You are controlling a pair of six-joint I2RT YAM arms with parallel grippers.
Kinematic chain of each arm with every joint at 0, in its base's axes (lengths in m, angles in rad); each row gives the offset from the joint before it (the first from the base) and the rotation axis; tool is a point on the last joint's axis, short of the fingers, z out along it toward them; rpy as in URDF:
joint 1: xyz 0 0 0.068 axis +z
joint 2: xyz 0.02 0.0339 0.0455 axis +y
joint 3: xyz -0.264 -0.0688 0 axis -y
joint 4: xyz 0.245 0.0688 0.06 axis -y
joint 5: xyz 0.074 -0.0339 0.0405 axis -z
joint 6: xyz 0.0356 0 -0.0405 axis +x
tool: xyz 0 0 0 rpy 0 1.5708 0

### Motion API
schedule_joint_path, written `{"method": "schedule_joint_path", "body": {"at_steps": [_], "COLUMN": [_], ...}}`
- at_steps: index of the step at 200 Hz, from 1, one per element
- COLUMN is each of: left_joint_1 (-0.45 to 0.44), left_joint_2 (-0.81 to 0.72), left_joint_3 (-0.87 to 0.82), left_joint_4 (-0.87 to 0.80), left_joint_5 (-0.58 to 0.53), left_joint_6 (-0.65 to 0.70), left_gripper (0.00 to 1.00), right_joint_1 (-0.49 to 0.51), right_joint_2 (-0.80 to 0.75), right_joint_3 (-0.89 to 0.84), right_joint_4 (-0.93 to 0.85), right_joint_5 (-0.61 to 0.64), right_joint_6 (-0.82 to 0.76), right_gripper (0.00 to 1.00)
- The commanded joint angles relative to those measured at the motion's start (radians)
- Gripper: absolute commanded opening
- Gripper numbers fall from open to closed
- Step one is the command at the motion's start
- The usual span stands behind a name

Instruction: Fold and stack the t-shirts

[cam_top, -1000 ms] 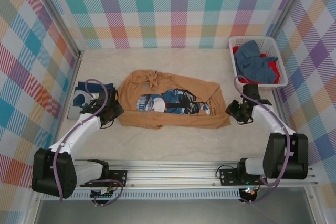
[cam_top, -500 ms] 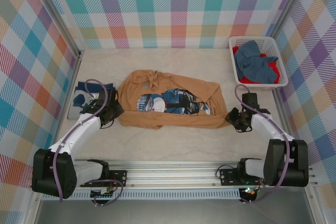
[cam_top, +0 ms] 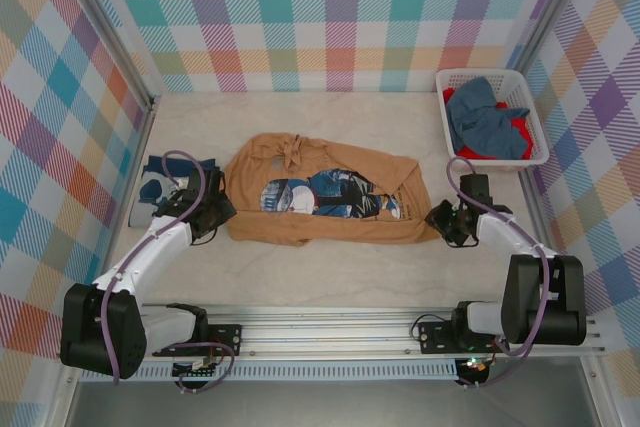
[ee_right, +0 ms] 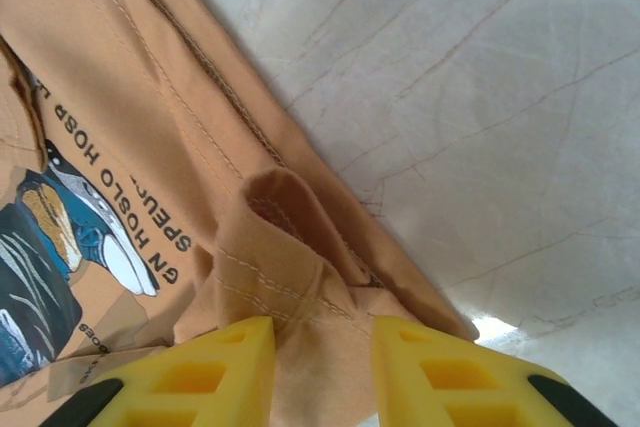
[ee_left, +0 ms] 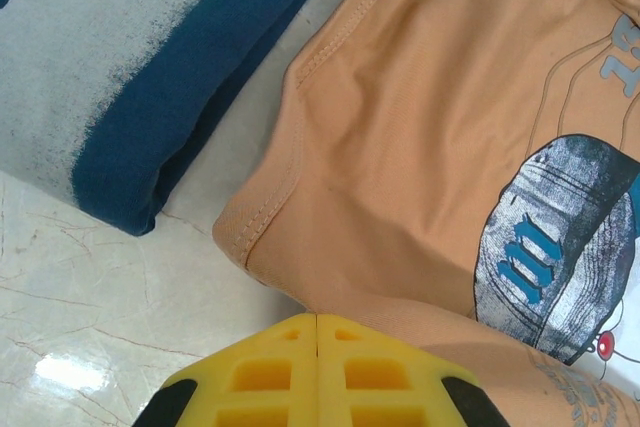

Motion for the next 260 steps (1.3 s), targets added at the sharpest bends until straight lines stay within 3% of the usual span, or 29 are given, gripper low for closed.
{"method": "schedule_joint_path", "body": {"at_steps": [1, 81, 154, 227, 260], "left_joint_1": [-0.015, -0.018, -0.019, -0.039, -0.066], "left_joint_2": [-0.01, -0.007, -0.014, -0.034, -0.072], "left_joint_3": [0.007, 0.014, 0.018, 0.044, 0.068], "left_joint_4": [-0.022, -0.027, -0.035, -0.06, -0.116], "left_joint_5": [0.011, 0.013, 0.015, 0.067, 0.101], "left_joint_6": [0.016, 0.02, 0.022, 0.005, -0.019], "left_gripper": [0.0, 0.0, 0.0, 0.0, 0.0], "right_joint_1": [0.001, 0.001, 0.001, 0.001, -0.003], "right_joint_2": [0.032, 0.122, 0.168, -0.087, -0.201], "right_joint_3": [0.028, 0.049, 0.074, 0.089, 0.119], "right_joint_4": [0.029, 0.095, 0.119, -0.083, -0.197], "right_joint_5": [-0.022, -0.028, 0.007, 0.109, 0.185], "right_joint_6": [0.007, 0.003, -0.011, -0.054, -0.084], "right_gripper": [0.3, 0.27, 0.06, 0.06, 0.0]}}
